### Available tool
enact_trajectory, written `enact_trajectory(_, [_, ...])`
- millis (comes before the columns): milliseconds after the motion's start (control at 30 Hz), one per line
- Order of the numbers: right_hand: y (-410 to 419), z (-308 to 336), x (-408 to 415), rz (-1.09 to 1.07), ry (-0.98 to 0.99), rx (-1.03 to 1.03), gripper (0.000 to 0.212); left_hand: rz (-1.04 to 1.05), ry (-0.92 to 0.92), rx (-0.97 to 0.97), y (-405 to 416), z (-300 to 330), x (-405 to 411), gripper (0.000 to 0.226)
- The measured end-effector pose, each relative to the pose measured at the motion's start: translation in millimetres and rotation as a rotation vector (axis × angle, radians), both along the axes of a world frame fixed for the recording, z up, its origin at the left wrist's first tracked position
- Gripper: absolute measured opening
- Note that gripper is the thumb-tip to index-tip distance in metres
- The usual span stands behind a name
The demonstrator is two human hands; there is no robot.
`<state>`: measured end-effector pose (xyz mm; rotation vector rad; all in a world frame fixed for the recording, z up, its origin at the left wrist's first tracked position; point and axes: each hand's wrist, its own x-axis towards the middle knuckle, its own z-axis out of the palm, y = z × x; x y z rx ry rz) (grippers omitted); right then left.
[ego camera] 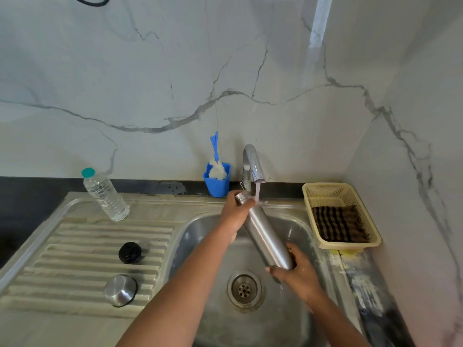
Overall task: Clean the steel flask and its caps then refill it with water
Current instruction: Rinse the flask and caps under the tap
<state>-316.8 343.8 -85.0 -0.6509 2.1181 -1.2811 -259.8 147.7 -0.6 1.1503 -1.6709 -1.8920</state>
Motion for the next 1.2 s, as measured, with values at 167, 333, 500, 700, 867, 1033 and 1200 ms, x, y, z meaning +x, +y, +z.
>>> enact_trajectory(167, [20, 42, -4, -0.065, 0.169, -0.108, 0.062, 0.119, -0.053, 0.415, 3, -23, 23, 0.050])
enact_trajectory(333, [20, 93, -7, -0.115, 0.397, -0.070, 0.058, 0.010, -0.154, 0.590, 37, -47, 33, 0.053])
enact_trajectory(500, [13, 117, -4, -0.083, 0.559, -0.036, 0.066, -0.091, -0.222, 0.617, 66, -65, 35, 0.071])
enact_trajectory(700, [6, 128, 10, -0.047, 0.692, 0.010, 0.070, -0.164, -0.241, 0.696, 86, -60, 49, 0.073])
enact_trajectory(867, [-3, 132, 21, 0.007, 0.739, -0.025, 0.072, -0.106, -0.229, 0.690, 92, -57, 68, 0.077])
enact_trajectory(1033, [-24, 139, 40, 0.059, 0.802, -0.067, 0.073, -0.071, -0.222, 0.702, 90, -52, 93, 0.081])
enact_trajectory(1200, [-43, 146, 60, 0.113, 0.907, -0.103, 0.070, -0.034, -0.173, 0.693, 77, -46, 110, 0.085])
